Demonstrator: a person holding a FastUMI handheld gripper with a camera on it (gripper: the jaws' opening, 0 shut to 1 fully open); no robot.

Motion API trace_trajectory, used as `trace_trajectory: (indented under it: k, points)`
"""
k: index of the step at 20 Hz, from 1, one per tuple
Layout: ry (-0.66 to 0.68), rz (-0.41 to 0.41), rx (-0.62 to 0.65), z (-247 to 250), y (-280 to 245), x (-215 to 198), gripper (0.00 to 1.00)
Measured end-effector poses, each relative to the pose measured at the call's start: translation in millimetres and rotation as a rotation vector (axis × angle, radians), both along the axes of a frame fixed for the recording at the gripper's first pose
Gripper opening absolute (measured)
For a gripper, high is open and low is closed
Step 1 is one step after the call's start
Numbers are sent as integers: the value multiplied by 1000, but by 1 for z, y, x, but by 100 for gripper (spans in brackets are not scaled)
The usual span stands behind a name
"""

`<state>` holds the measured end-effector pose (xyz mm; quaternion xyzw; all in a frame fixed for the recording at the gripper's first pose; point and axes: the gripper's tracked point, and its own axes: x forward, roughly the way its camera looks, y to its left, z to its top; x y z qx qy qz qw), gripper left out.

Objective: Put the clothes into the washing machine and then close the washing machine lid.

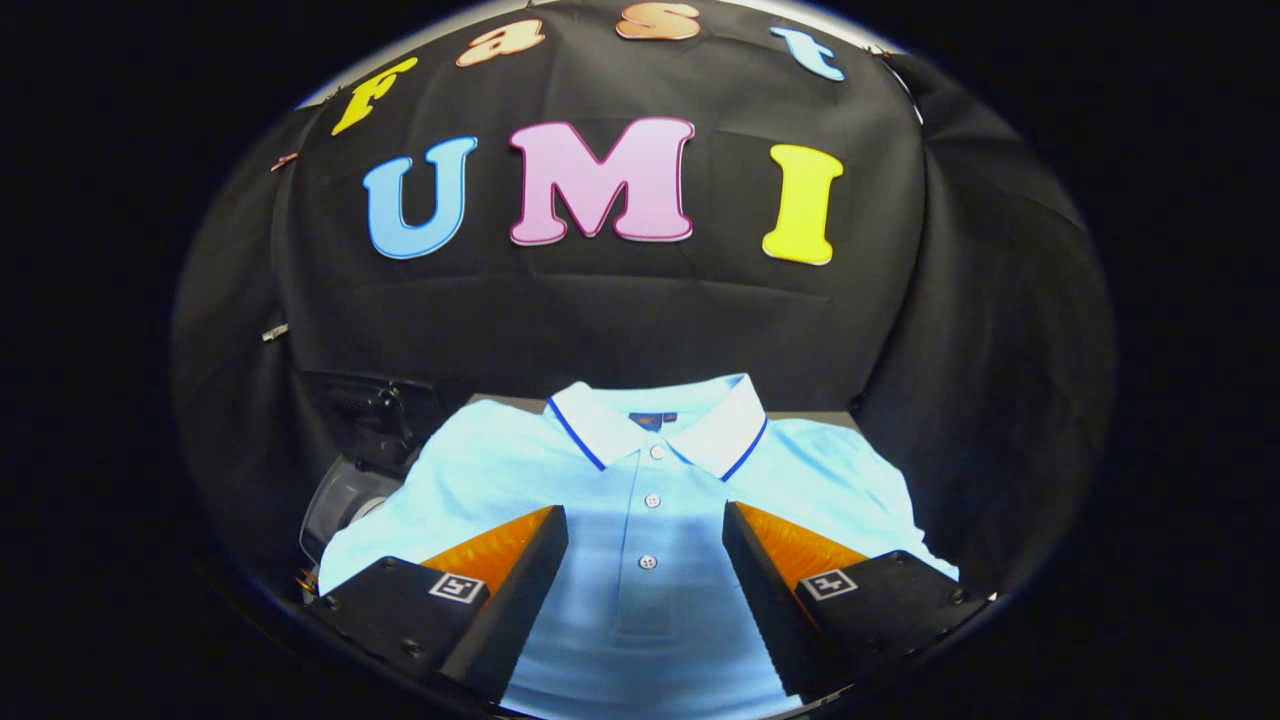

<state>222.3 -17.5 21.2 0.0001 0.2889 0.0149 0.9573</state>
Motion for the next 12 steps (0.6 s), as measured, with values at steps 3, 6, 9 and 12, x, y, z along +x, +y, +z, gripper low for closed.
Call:
trace_trajectory:
  k: [3, 6, 9, 12]
  points:
    - [59, -20, 20, -19, -2, 5, 99]
    - [79, -33, 20, -22, -7, 5, 98]
    - [103, -19, 2, -24, -7, 4, 97]
    - [108, 0, -27, -24, -4, 2, 98]
